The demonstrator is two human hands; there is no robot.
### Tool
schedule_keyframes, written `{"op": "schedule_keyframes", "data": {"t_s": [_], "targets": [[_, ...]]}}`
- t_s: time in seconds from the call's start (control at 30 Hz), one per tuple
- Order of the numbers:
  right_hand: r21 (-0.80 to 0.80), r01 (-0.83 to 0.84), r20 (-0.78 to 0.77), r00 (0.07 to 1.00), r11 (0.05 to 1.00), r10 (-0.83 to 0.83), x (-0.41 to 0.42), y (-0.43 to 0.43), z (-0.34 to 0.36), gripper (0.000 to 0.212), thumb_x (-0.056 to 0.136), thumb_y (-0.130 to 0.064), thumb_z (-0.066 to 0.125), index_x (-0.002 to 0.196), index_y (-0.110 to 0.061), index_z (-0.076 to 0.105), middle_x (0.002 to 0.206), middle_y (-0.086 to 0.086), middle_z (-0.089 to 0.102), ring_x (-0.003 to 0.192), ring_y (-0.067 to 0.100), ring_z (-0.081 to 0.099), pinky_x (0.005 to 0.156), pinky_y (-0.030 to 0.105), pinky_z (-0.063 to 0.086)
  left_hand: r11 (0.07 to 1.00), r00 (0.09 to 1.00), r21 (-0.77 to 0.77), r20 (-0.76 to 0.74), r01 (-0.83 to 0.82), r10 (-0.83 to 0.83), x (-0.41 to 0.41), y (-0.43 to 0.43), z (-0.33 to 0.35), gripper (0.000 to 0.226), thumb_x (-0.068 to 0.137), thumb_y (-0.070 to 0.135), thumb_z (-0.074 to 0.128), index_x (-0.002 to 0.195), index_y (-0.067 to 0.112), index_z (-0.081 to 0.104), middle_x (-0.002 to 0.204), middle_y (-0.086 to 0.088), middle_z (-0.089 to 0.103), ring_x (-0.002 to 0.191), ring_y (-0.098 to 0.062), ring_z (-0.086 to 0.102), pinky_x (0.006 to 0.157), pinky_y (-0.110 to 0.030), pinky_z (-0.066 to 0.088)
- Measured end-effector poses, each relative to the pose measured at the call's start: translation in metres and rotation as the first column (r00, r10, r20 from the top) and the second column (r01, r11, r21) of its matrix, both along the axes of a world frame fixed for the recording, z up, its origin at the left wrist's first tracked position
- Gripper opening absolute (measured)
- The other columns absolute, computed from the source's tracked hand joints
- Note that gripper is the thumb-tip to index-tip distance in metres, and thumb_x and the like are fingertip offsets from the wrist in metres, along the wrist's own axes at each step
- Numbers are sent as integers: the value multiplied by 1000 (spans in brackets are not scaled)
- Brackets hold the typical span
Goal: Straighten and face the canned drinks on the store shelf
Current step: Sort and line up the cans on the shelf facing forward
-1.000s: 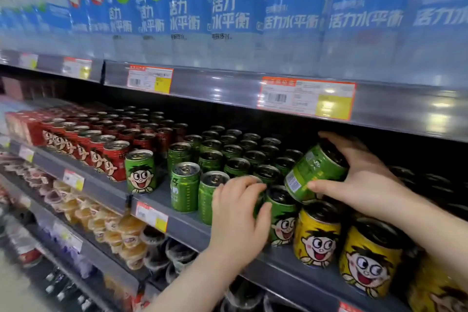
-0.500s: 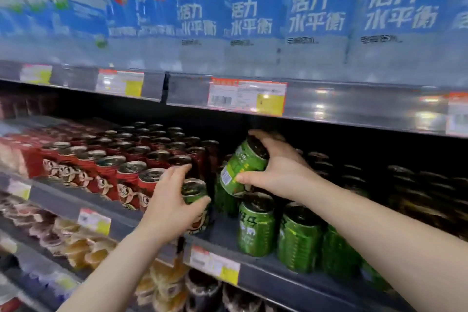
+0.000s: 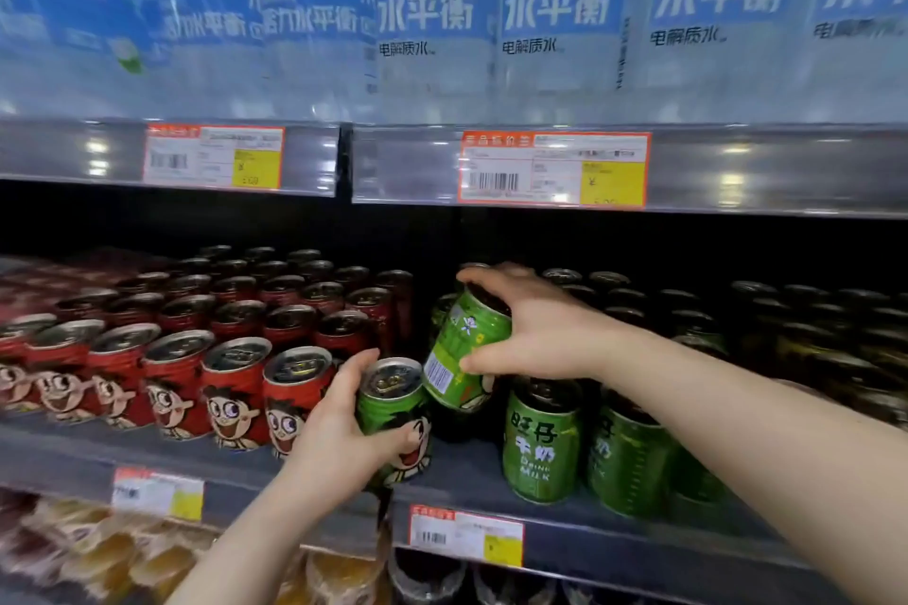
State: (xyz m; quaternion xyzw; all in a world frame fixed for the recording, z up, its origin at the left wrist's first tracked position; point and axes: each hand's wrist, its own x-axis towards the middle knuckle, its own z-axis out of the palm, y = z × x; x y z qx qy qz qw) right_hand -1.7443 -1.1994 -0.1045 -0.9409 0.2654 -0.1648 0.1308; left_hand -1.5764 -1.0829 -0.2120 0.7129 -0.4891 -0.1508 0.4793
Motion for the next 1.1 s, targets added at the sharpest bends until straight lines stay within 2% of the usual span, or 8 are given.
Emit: {"op": "schedule_keyframes", "data": {"t_s": [0.13, 0.37, 0.53, 0.67, 0.77, 0.83, 0.97, 1.1], "targets": [[-66, -24, -116, 993, 998, 17, -2, 2, -4, 91, 73, -40, 74, 147, -32, 21, 149, -1, 28, 136, 16, 30, 104, 19, 27, 998, 993, -21, -99, 66, -68, 6, -2, 0, 86, 59, 27, 81, 129, 41, 34, 108, 28, 48, 106, -11, 55, 94, -33, 45], [-202, -37, -392, 919, 979, -46, 7, 16, -42, 96, 74, -56, 66, 149, -27, 12, 154, 2, 22, 136, 24, 33, 104, 41, 41, 981, 949, -59, -248, 183, -192, 7, -10, 0, 98, 40, 41, 79, 125, 46, 29, 113, 17, 55, 104, -9, 59, 93, -36, 48], [-179, 117, -296, 940, 977, -167, -47, 12, -30, 93, 71, -67, 60, 147, -35, 16, 154, -3, 24, 140, 21, 25, 113, 36, 27, 996, 996, -77, -69, 49, -55, 0, -7, -4, 98, 64, 24, 83, 137, 46, 20, 134, 4, 42, 115, -20, 52, 97, -38, 43], [-106, 291, -263, 914, 951, -309, -108, -1, -34, 96, 63, -79, 52, 145, -42, 17, 154, -7, 23, 140, 17, 23, 115, 35, 23, 993, 995, -82, 54, 87, -83, -13, -4, 1, 93, 59, 30, 87, 125, 56, 27, 133, 16, 25, 119, -7, 30, 103, -37, 32], [-73, 317, -279, 904, 946, -324, -127, -6, -40, 111, 42, -99, 20, 141, -48, 25, 152, -10, 24, 138, 14, 25, 114, 39, 25, 992, 992, -93, 98, 90, -81, -17, -12, 2, 84, 58, 24, 87, 120, 46, 34, 127, 15, 26, 116, -6, 30, 95, -27, 30], [-119, 302, -299, 897, 946, -325, -127, -3, -44, 102, 50, -96, 17, 139, -49, 25, 151, -12, 25, 137, 14, 27, 114, 39, 23, 989, 993, -132, 99, 74, -61, -17, -17, 0, 77, 59, 19, 86, 117, 38, 38, 123, 12, 32, 114, -5, 33, 93, -25, 29], [-210, 309, -322, 874, 927, -364, -117, 2, -43, 72, 78, -58, 51, 142, -37, 25, 144, -8, 37, 131, 16, 34, 110, 35, 27, 989, 995, -139, 94, 56, -43, -16, -19, -4, 73, 60, 20, 85, 115, 34, 40, 120, 9, 39, 113, -8, 40, 92, -24, 31], [-129, 287, -396, 863, 949, -314, -112, 0, -27, 73, 77, -50, 60, 141, -34, 29, 141, -9, 38, 116, 10, 45, 85, 11, 44, 989, 996, -125, -6, 84, -85, -10, -13, 4, 68, 70, 27, 77, 125, 36, 38, 110, 22, 50, 97, 1, 52, 78, -16, 38]]}}
